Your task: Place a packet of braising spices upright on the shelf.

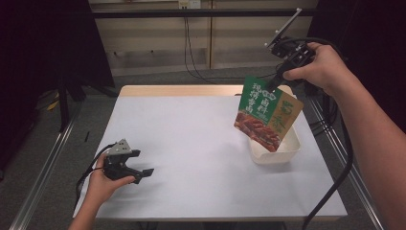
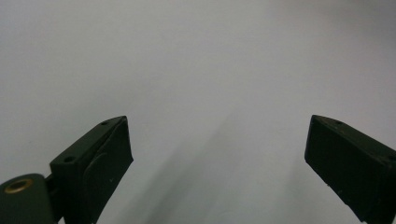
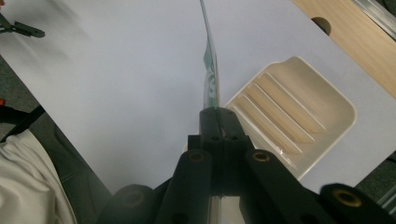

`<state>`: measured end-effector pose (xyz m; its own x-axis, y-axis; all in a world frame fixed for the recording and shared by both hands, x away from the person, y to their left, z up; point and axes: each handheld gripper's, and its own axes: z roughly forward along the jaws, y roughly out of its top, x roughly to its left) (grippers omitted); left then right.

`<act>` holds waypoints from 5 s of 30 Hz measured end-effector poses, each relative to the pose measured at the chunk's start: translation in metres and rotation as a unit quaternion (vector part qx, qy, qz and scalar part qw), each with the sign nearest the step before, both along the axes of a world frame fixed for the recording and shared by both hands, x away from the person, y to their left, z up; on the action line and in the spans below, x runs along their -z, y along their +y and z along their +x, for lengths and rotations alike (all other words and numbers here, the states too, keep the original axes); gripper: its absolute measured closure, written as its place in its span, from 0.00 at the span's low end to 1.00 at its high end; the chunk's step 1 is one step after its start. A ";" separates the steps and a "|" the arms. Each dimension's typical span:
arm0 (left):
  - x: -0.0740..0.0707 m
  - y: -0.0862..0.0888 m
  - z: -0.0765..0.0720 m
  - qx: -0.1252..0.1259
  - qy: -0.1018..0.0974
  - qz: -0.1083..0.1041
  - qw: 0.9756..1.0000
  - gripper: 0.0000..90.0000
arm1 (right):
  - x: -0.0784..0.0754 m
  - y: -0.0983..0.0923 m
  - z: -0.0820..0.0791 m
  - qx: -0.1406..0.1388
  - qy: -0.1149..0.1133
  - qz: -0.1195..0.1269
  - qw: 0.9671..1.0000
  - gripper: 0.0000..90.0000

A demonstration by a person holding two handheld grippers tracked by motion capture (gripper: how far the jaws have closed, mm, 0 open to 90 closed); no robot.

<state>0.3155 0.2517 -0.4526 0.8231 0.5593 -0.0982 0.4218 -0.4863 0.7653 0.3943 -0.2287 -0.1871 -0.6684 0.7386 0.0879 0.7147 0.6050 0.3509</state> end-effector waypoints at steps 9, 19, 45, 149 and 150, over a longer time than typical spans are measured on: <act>0.000 -0.001 0.000 0.000 0.004 -0.006 1.000 0.08 | 0.000 -0.007 -0.004 -0.009 0.004 -0.001 1.000 1.00; -0.001 -0.001 0.000 -0.001 0.009 -0.004 1.000 0.07 | 0.001 -0.014 -0.006 -0.008 0.005 -0.006 1.000 1.00; -0.001 0.000 -0.001 -0.001 0.006 -0.006 1.000 0.07 | 0.005 -0.039 -0.014 -0.008 0.007 -0.017 1.000 1.00; -0.001 0.000 0.002 -0.008 -0.001 -0.008 1.000 0.07 | 0.050 -0.059 -0.004 0.010 0.023 -0.026 0.999 1.00; -0.001 0.000 0.002 -0.008 -0.002 -0.008 1.000 0.07 | 0.050 -0.060 -0.003 0.013 0.020 -0.024 0.999 1.00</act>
